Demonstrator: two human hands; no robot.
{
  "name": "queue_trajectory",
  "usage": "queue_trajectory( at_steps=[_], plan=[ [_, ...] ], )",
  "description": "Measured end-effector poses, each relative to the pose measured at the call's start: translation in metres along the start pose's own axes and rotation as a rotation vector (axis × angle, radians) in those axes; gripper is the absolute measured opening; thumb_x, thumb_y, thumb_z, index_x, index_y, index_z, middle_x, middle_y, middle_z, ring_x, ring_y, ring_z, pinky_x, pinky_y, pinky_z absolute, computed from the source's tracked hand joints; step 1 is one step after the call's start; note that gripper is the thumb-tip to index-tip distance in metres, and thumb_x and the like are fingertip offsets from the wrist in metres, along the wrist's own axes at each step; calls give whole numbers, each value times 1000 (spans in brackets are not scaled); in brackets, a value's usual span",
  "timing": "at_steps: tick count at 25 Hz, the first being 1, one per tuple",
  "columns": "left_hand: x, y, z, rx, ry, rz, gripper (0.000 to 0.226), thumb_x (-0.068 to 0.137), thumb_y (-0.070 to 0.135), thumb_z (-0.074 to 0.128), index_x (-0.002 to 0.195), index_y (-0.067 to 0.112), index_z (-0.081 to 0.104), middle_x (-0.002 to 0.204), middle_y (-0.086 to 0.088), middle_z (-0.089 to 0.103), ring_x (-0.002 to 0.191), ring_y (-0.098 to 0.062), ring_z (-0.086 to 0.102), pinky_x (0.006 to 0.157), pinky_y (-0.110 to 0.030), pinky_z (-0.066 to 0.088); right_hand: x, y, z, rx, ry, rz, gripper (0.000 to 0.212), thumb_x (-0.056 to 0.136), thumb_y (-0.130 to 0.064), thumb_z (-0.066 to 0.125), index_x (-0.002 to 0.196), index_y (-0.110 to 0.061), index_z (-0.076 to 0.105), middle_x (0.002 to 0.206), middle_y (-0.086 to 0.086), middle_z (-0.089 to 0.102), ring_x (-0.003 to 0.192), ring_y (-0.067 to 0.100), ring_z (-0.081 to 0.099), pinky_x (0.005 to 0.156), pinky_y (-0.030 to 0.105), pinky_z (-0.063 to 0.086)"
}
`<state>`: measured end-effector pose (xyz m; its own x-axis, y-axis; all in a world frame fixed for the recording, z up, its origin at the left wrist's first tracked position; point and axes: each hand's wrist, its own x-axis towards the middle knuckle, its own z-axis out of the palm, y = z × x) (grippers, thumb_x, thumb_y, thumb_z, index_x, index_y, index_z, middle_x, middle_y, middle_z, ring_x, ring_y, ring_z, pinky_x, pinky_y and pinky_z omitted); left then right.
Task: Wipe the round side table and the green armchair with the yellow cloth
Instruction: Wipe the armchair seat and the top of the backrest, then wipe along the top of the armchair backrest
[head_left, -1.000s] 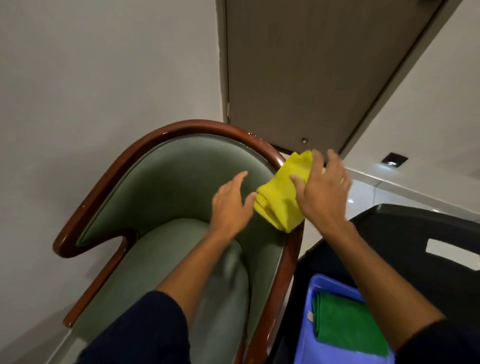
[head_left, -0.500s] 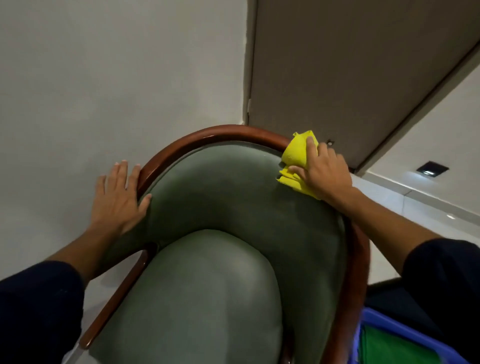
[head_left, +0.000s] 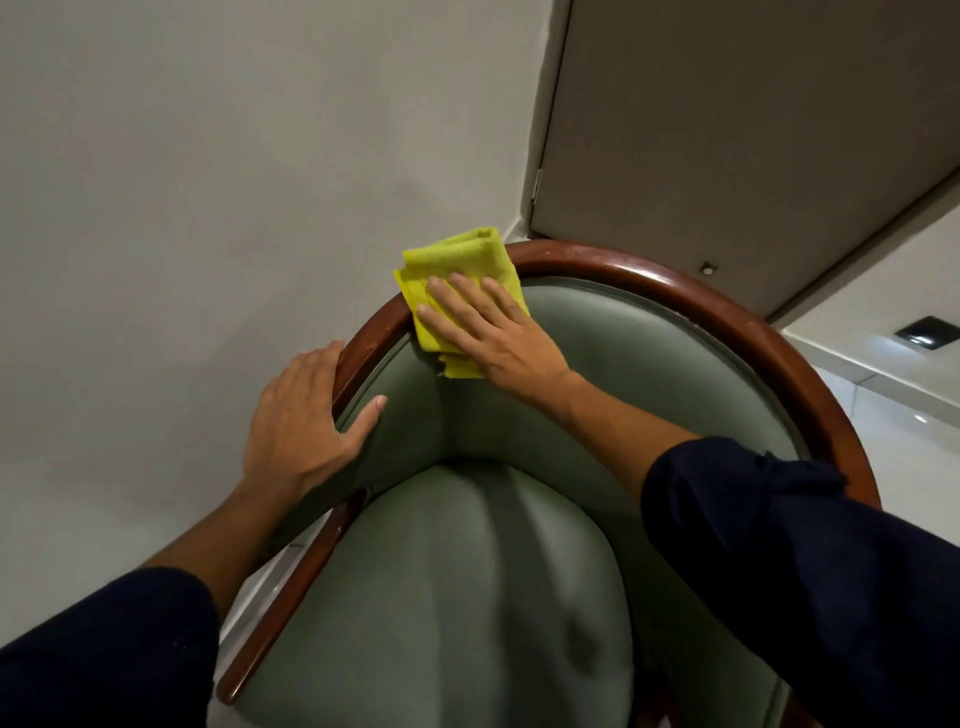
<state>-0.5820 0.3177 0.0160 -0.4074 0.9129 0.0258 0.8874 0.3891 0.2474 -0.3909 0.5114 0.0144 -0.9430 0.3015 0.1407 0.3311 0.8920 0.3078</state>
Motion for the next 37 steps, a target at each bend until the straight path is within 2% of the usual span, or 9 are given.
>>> queue_trajectory(
  at_steps=[7, 11, 13, 16, 18, 22, 27, 32, 37],
  plan=[
    [0, 1, -3, 63, -70, -29, 83, 87, 77, 24, 146, 18, 27, 132, -19, 55, 119, -37, 55, 102, -58, 47, -142, 53, -34, 157, -160, 584, 65, 94, -43, 46, 149, -12, 30, 145, 15, 48, 133, 34, 42, 113, 49, 26],
    [-35, 36, -27, 235, -140, -78, 82, 93, 65, 32, 155, 16, 10, 161, -22, 20, 150, -38, 19, 117, -61, 20, -224, 32, -85, 462, -154, 1020, 51, 92, -33, 46, 137, -9, 46, 134, 17, 58, 118, 37, 54, 103, 47, 42],
    [-78, 84, -29, 38, -167, -1, 71, 93, 58, 46, 149, 16, 34, 152, -19, 40, 143, -33, 35, 115, -53, 30, -253, 18, -107, 734, -190, 1233, 39, 97, -23, 46, 133, -8, 50, 130, 20, 61, 114, 39, 58, 99, 41, 45],
    [-139, 179, -40, -636, -641, -219, 55, 89, 66, 47, 98, 19, 74, 100, -7, 76, 103, -22, 68, 89, -36, 52, -269, -20, -134, 1447, -35, 1534, 35, 101, -26, 44, 124, -4, 59, 114, 18, 69, 102, 37, 66, 96, 47, 51],
    [-168, 228, -51, -895, -842, -315, 68, 81, 79, 42, 86, 19, 73, 89, -5, 77, 84, -18, 69, 74, -31, 50, -276, -62, -153, 1914, 174, 1594, 36, 102, -27, 42, 127, -5, 58, 101, 13, 74, 87, 27, 71, 82, 42, 58],
    [-202, 281, -63, -963, -736, -205, 67, 58, 80, 64, 99, 27, 69, 100, -2, 77, 92, -22, 72, 83, -45, 61, -299, -111, -173, 2473, 375, 1583, 71, 98, -60, 20, 139, -9, 47, 140, 18, 55, 126, 32, 53, 115, 50, 34],
    [-243, 344, -84, -609, -456, -124, 53, 68, 29, 78, 115, 13, 60, 112, -10, 71, 105, -29, 66, 92, -40, 54, -383, -95, -201, 2633, 389, 1450, 86, 80, -81, 18, 136, -23, 49, 137, 10, 59, 123, 25, 54, 115, 42, 30],
    [-283, 421, -92, -1143, -694, -122, 38, 59, 6, 65, 96, 15, 70, 80, 5, 77, 70, -8, 71, 63, -21, 59, -541, -69, -200, 2192, 551, 1619, 30, 92, -35, 54, 119, -26, 64, 104, -3, 72, 100, 23, 63, 81, 35, 48],
    [-333, 471, -23, -895, -757, -127, 24, 82, -3, 67, 103, 9, 68, 96, -9, 73, 78, -16, 68, 71, -27, 62, -657, -76, -177, 2189, 324, 1654, 47, 83, -13, 66, 130, -9, 59, 127, 14, 67, 104, 26, 70, 88, 44, 59]
  ],
)
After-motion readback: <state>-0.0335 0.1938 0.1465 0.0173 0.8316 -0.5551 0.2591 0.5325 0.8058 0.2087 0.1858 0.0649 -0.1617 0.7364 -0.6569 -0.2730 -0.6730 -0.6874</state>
